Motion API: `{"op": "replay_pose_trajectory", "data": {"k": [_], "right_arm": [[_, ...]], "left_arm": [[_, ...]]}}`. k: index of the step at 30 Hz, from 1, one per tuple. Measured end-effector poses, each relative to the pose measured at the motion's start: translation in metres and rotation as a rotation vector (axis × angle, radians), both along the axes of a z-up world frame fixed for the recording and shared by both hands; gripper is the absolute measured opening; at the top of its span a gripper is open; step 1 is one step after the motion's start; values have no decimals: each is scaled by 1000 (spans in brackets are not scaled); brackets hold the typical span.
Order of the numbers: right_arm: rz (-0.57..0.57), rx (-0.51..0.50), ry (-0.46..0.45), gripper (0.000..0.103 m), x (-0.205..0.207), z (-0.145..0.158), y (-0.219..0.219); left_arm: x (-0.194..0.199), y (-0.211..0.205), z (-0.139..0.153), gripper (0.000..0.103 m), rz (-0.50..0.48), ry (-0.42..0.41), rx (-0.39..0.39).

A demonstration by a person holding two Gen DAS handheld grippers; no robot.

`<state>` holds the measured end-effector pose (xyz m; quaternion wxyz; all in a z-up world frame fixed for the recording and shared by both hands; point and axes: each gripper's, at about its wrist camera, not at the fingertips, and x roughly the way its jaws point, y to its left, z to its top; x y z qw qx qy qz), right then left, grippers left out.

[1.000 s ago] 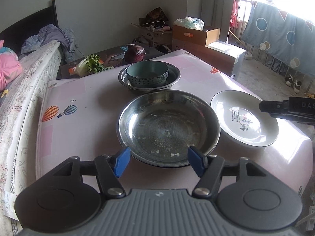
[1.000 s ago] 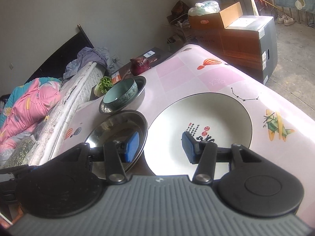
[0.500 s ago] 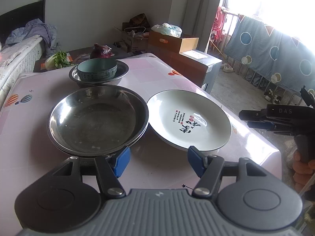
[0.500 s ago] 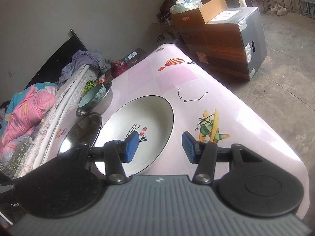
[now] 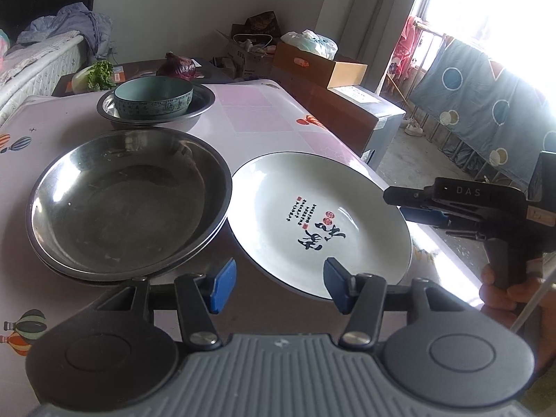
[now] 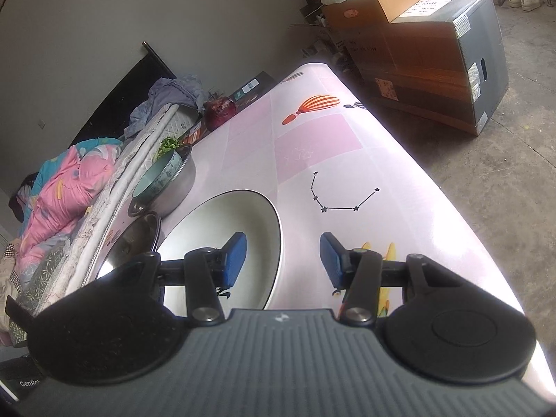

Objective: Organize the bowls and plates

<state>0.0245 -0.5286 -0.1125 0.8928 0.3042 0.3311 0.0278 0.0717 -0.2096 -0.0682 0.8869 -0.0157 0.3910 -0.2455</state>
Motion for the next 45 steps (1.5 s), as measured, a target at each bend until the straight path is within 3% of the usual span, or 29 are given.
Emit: {"op": "replay_pose_trajectory", "data": {"k": [4,9,13,17,20,30,35,41,45], "right_arm": [[34,-2,14,44,22,-9,1],[108,10,11,38,40,-14,13],[125,-41,16,38,40,-12,26],[113,3,30,37,25,-11,25],[120,-21,43,37,12,-8,31],[124,-52,71,38,-47,0,60],[137,-10,68,37,-79,0,78],[149,-33,55,37,-105,5,96],[93,-47,49,37,-105,9,85]], "left_arm": [[9,-3,-5,39,2,30,13],[14,-3,-10,29,9,54,11],[15,-3,-11,29,4,55,19],[11,-1,-10,29,-17,59,33],[9,2,-9,28,-27,76,28],[-20,24,-4,29,-100,63,19],[-37,39,0,27,-153,55,17],[-42,55,0,27,-148,60,22],[-36,59,1,37,-128,61,26]]}}
